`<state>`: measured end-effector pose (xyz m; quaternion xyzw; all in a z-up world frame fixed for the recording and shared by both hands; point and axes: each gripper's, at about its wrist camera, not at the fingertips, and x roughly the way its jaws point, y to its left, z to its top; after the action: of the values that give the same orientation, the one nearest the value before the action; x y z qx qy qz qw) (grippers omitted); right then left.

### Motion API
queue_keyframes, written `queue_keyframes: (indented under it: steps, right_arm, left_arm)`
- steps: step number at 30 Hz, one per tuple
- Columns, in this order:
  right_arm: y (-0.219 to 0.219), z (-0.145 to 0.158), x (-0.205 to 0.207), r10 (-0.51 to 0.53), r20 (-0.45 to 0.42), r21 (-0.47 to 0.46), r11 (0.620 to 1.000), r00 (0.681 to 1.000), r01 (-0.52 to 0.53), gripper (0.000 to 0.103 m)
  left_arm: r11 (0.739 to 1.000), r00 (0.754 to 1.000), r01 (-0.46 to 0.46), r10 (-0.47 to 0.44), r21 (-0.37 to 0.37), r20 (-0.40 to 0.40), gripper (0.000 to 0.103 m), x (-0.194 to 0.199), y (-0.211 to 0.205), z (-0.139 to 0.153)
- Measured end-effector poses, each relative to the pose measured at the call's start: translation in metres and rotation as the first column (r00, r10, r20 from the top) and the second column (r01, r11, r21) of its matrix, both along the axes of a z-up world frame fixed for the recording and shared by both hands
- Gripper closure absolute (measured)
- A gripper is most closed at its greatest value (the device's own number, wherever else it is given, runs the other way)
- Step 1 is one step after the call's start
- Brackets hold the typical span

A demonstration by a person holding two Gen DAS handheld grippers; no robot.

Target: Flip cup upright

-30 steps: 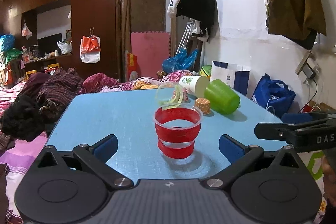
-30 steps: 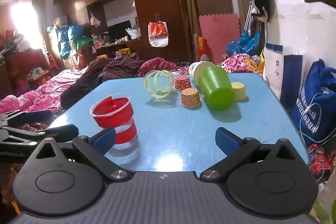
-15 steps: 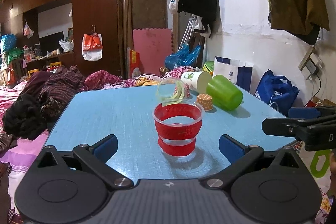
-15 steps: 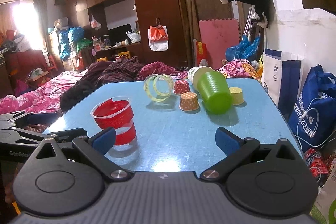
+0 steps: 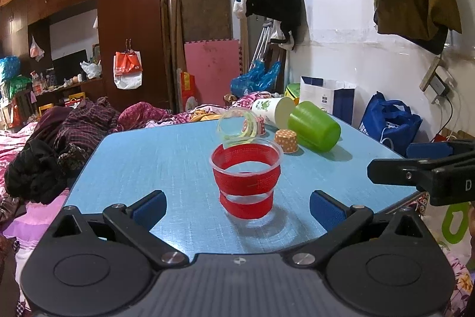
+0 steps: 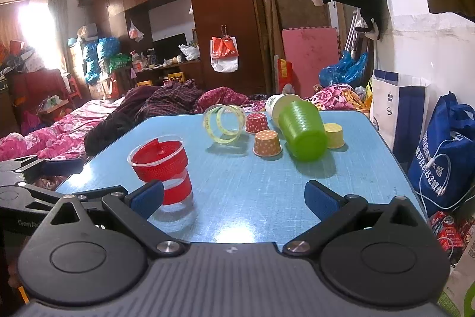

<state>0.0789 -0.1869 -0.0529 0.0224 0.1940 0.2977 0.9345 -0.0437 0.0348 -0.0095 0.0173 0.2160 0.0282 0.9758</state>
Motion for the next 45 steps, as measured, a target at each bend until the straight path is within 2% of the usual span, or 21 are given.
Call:
queue_keyframes:
  steps: [45]
  right_arm:
    - [-0.0036, 0.0014, 0.0025, 0.007, 0.015, -0.013, 1.0, 1.0, -0.006, 0.001]
  left_arm:
    - [1.0, 1.0, -0.01, 0.01, -0.026, -0.004, 0.0, 0.0054, -0.0008, -0.0029]
